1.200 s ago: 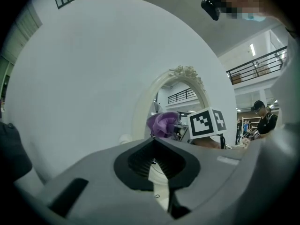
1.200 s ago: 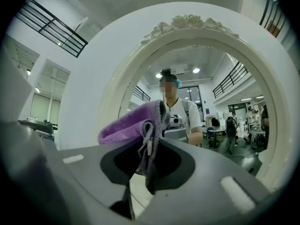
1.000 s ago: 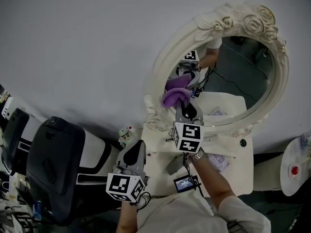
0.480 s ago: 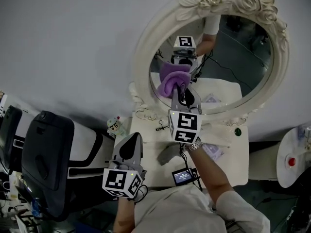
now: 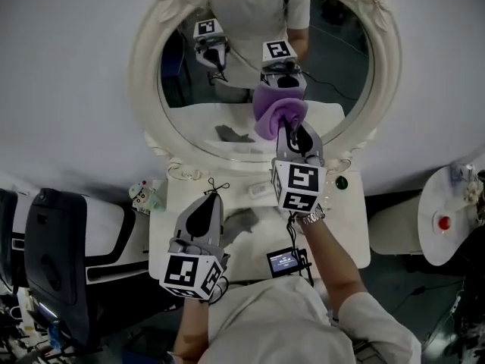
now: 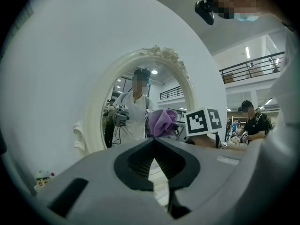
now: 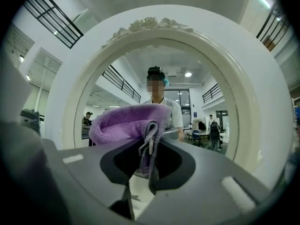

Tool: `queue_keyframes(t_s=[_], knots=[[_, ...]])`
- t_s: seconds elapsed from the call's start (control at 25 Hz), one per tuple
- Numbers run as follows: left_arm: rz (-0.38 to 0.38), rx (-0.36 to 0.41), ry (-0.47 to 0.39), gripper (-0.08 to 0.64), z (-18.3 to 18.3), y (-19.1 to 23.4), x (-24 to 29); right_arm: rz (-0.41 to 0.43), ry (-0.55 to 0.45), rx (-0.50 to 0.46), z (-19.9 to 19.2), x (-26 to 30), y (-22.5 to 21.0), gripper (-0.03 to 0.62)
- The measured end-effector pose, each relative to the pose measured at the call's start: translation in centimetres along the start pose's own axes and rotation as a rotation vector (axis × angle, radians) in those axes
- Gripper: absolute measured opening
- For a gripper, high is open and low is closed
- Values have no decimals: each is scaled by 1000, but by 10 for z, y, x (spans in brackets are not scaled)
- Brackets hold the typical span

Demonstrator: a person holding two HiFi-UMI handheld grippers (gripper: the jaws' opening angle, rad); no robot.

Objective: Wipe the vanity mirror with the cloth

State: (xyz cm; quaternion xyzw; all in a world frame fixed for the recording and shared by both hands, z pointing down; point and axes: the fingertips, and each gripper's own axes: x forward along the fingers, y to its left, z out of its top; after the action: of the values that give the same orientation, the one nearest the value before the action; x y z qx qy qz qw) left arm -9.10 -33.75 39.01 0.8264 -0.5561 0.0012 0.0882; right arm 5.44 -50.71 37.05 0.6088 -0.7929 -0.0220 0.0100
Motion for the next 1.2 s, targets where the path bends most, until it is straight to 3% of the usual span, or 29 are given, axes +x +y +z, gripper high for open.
queue_keyframes(t_s=[0.4,0.8,0.96,1.2], knots=[[-69,-2,3,0,-7,-60,37,-89,8,-38,-7,-20,-93,83],[-100,-21,17,0,-11,-64,39,-226,47,18,-17,-31,-153,81],[-93,-26,14,0,-14,-47,26,-230,33,59,-20,-41,-138,75],[-74,-39,1,0,-10,-9,-1,-102,31,65,-29,-49,-40,74]])
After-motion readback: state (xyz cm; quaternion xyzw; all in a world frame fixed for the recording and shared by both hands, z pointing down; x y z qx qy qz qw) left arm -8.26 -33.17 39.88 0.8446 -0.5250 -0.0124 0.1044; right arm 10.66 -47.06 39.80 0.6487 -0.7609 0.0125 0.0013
